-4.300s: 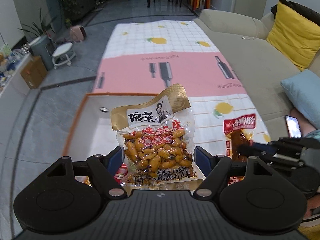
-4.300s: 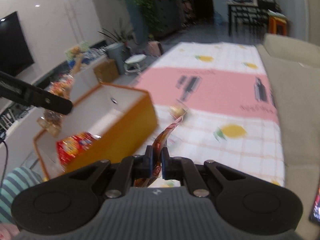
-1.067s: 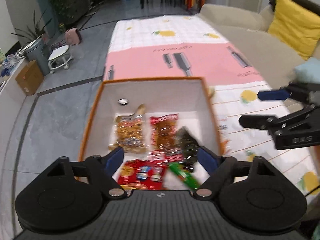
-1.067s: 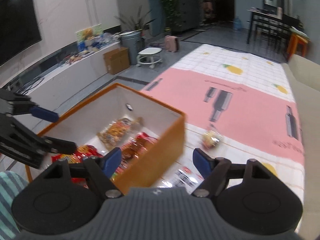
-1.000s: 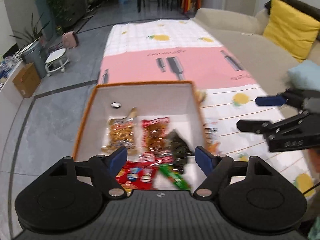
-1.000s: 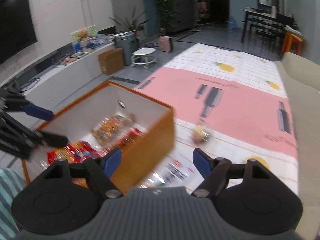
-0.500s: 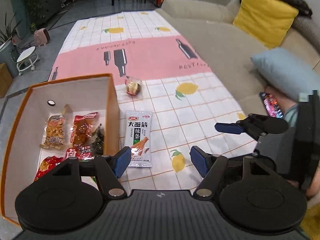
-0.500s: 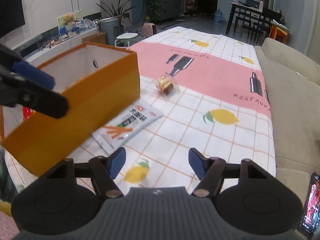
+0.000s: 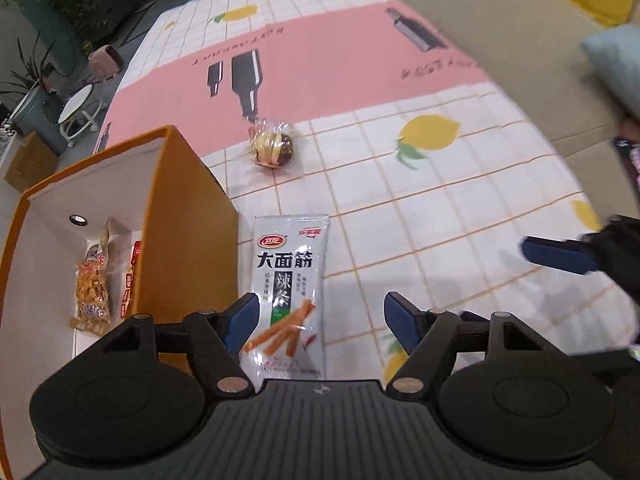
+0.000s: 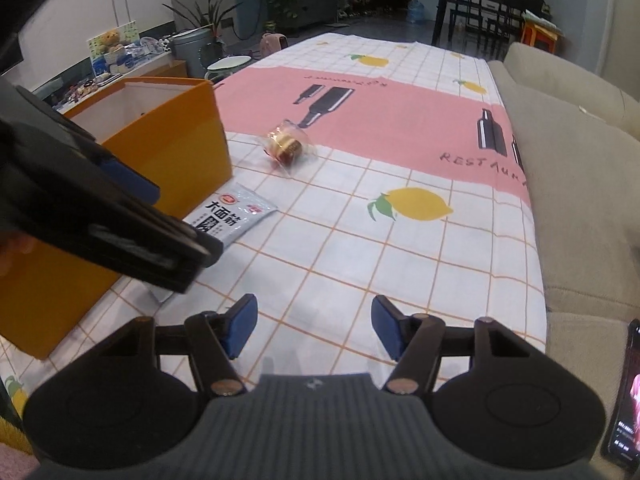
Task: Organize snacks
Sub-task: 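Move both grippers back from the box toward the remaining snacks on the cloth, then lower the right gripper onto the white spicy-strip packet while the left reaches toward the wrapped pastry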
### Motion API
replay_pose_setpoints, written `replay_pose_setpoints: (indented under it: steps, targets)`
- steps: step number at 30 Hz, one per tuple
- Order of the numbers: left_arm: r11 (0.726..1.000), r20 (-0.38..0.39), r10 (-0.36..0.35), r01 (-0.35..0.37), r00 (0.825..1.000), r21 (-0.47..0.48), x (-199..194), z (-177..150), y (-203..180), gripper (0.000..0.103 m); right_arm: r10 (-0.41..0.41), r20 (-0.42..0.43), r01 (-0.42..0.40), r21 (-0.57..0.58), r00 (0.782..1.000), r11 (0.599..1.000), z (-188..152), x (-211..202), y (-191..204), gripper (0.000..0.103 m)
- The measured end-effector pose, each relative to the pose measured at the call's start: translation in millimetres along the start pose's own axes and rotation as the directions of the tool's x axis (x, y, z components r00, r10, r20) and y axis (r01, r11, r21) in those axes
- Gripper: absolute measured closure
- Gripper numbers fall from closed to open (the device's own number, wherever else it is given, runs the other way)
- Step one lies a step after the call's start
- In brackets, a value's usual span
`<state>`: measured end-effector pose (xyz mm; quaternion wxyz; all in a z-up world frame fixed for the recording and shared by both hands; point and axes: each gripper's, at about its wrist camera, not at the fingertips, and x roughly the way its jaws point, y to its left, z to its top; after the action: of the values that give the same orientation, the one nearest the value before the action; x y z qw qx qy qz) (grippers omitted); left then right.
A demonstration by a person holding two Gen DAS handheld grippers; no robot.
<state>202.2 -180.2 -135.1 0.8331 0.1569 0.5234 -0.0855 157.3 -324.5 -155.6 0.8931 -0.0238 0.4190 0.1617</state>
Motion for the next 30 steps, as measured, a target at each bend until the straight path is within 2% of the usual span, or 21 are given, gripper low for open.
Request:
replay_pose_setpoints:
  steps: [4,10,11,15,17,18,19,22,23,24,25,26,30]
  targets:
    - [0.999,-0.045,0.037,-0.038,0.998,-0.007,21.6,8.0,0.3,0.02,0.011,-0.013,-0.01,0.044,1.0,0.999,2.6,6.5,-6.3,0.042]
    - [0.999,-0.097,0.007,-0.011,0.995,-0.036,43.3,9.5,1.7,0.023,0.022,-0.029,-0.02,0.049,0.999,0.999,4.7,16.8,-5.3,0.042]
    - [0.999,-0.11,-0.008,0.003,0.994,-0.05,47.2,8.9,3.5,0.026,0.02,-0.034,-0.018,0.048,0.999,0.999,4.5,18.4,-4.8,0.042]
    - [0.999,-0.067,-0.02,0.017,0.998,-0.045,46.1,5.5,5.6,0.042,0.022,-0.052,-0.018,0.059,0.998,0.998,3.9,22.9,-4.3,0.041]
    - [0.999,-0.045,-0.019,0.017,0.999,-0.041,44.4,3.0,6.0,0.055,0.023,-0.06,-0.019,0.065,0.998,0.998,3.7,24.2,-4.5,0.041]
    - [0.999,-0.034,-0.025,0.024,0.999,-0.037,42.7,1.3,5.9,0.066,0.023,-0.064,-0.019,0.065,0.998,0.998,3.7,25.0,-4.0,0.041]
    - [0.998,-0.021,-0.045,0.044,0.999,-0.035,40.7,-0.2,5.3,0.073,0.022,-0.067,-0.018,0.065,0.997,0.998,3.5,25.5,-3.5,0.041]
    - [0.992,-0.003,-0.126,0.126,0.992,-0.018,35.3,-8.3,-1.5,0.078,0.013,-0.088,-0.007,0.068,0.996,0.998,2.9,27.5,-3.8,0.041]
    - [0.989,0.001,-0.148,0.148,0.989,0.004,34.1,-11.7,-6.1,0.09,0.008,-0.098,-0.001,0.072,0.995,0.997,2.4,28.3,-4.8,0.041]
    - [0.979,-0.025,-0.202,0.203,0.979,0.008,35.9,-14.2,-9.7,0.1,0.006,-0.107,0.002,0.077,0.994,0.997,2.0,29.0,-6.3,0.041]
    - [0.967,-0.055,-0.256,0.255,0.965,-0.014,39.5,-17.2,-11.5,0.102,0.004,-0.115,0.005,0.083,0.993,0.997,1.1,29.3,-8.0,0.041]
    - [0.963,-0.042,-0.269,0.267,0.962,-0.033,39.2,-19.2,-11.6,0.102,0.001,-0.121,0.01,0.088,0.993,0.996,0.3,29.1,-9.5,0.041]
    - [0.972,0.007,-0.236,0.236,0.972,-0.016,30.3,-22.9,-13.9,0.098,-0.018,-0.135,0.028,0.072,0.991,0.997,-3.4,27.7,-12.0,0.041]
